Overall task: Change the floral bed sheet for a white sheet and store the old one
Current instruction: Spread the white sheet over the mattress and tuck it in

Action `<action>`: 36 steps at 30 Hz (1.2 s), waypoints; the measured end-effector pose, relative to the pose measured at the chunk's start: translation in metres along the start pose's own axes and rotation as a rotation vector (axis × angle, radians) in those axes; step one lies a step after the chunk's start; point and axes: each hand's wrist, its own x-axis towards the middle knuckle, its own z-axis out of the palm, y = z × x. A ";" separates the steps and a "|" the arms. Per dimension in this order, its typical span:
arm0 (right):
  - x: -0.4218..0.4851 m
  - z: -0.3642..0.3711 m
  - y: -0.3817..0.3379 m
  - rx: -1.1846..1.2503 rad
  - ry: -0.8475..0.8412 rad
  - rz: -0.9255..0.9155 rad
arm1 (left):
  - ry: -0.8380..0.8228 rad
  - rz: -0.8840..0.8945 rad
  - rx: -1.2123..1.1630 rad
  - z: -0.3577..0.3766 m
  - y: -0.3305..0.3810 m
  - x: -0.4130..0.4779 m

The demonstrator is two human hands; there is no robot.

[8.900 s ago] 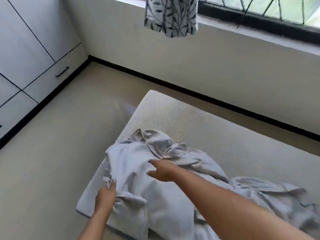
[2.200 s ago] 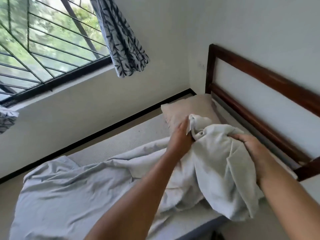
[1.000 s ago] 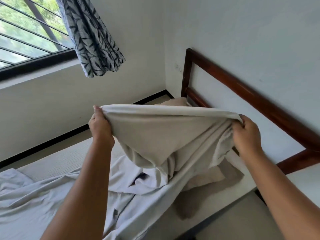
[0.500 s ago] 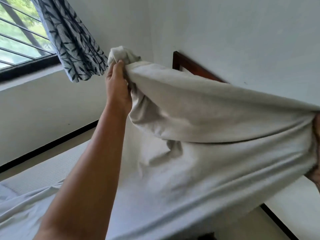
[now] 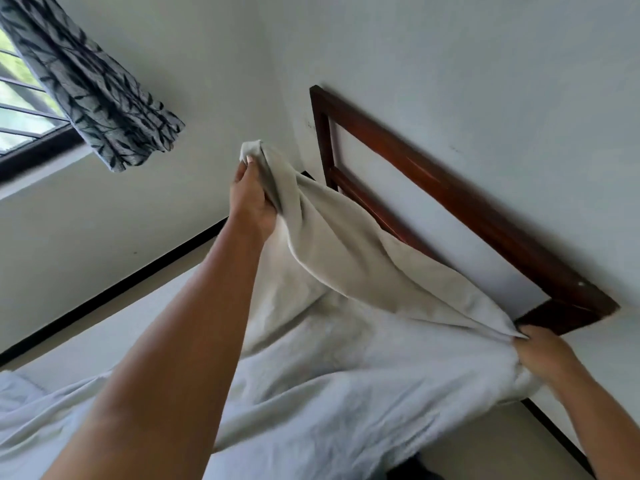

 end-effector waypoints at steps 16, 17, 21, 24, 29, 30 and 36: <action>-0.024 0.054 -0.222 0.258 -0.348 -0.719 | -0.136 -0.284 0.308 -0.044 -0.112 -0.101; -0.030 0.060 -0.239 0.293 -0.438 -0.664 | -0.166 -0.294 0.335 -0.051 -0.117 -0.110; -0.028 0.094 -0.269 0.208 -0.713 -0.389 | -0.282 -0.338 0.479 -0.082 -0.131 -0.134; -0.027 0.121 -0.269 0.055 -0.532 -0.531 | -0.309 -0.416 0.528 -0.106 -0.132 -0.142; -0.043 0.161 -0.251 -0.237 -0.304 -1.052 | 0.054 -0.394 0.325 -0.139 -0.122 -0.118; -0.046 0.164 -0.249 -0.303 -0.325 -1.116 | 0.093 -0.385 0.287 -0.145 -0.123 -0.108; -0.074 0.159 -0.247 -0.447 -0.430 -1.310 | 0.274 -0.508 0.452 -0.164 -0.133 -0.061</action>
